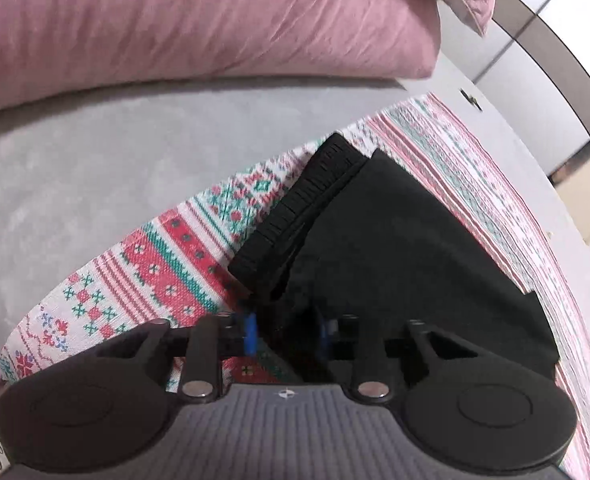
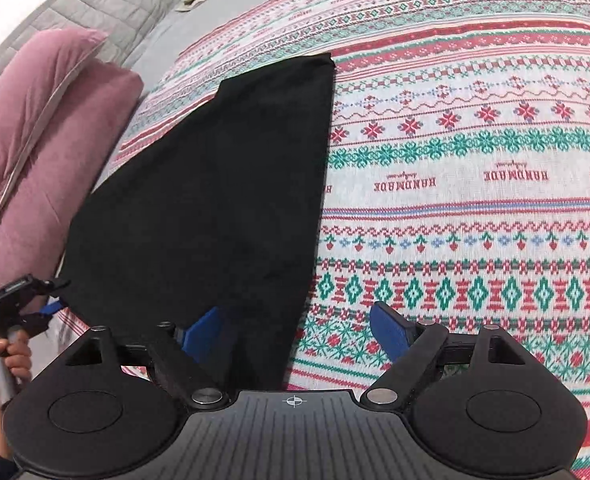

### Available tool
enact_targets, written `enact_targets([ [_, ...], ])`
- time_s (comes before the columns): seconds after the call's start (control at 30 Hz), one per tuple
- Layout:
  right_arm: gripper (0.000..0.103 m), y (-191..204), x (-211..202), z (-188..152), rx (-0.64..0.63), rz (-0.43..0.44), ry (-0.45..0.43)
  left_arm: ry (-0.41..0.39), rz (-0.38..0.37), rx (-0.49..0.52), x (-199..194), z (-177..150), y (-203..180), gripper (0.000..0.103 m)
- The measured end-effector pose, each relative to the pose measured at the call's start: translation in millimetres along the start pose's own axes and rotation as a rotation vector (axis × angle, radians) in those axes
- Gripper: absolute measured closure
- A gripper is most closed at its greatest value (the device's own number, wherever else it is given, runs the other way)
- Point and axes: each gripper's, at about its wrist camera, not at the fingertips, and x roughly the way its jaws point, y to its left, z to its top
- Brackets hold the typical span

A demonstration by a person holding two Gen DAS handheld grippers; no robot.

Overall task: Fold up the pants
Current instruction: 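Grasp a pants corner with the right gripper and lift it toward the left gripper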

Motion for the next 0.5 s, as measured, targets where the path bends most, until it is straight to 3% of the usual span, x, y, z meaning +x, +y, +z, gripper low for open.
enact_targets([
  [0.07, 0.019, 7, 0, -5, -0.029, -0.019, -0.012, -0.022, -0.003, -0.001, -8, -2, -2, 0.065],
  [0.1, 0.029, 10, -2, -8, -0.045, -0.021, -0.016, -0.026, -0.021, -0.023, -14, -2, 1, 0.066],
  [0.13, 0.043, 14, 1, -12, -0.069, -0.018, -0.017, -0.032, -0.036, -0.036, -19, -3, 3, 0.068],
  [0.17, 0.082, 18, 2, -15, -0.089, -0.017, -0.013, -0.034, -0.041, -0.035, -21, -4, 5, 0.069],
  [0.2, 0.093, 18, 2, -18, -0.09, 0.001, 0.002, -0.032, -0.038, -0.031, -23, -5, 6, 0.069],
  [0.37, 0.101, 23, -10, -15, -0.118, 0.025, -0.023, -0.003, -0.01, -0.013, -15, -11, 8, 0.07],
  [0.5, 0.101, 22, -7, -15, -0.155, -0.014, -0.007, -0.019, 0.043, 0.101, -16, -13, -8, 0.067],
])
